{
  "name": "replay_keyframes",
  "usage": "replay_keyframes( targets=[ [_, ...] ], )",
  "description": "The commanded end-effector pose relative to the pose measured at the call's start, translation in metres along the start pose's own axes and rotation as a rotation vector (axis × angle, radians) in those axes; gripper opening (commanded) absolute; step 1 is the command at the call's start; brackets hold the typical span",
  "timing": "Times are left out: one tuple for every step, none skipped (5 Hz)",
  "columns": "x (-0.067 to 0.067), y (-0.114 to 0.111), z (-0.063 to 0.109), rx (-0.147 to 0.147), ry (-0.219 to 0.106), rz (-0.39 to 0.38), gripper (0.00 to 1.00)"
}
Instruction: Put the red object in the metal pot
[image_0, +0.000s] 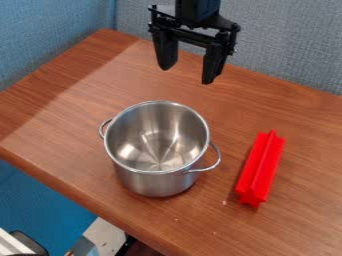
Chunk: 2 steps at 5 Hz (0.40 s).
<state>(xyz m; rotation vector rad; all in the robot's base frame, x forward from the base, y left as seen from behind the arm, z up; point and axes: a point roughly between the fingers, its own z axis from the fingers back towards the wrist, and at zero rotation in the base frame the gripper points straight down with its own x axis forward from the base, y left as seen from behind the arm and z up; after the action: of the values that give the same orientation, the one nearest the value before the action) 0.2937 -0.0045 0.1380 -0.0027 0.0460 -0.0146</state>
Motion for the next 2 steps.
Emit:
replay_keyframes(
  targets=[
    [0.002, -0.001, -0.006, -0.001, 0.012, 0.001, 1.00],
    [0.007, -0.025, -0.008, 0.027, -0.035, -0.010, 1.00]
  ],
)
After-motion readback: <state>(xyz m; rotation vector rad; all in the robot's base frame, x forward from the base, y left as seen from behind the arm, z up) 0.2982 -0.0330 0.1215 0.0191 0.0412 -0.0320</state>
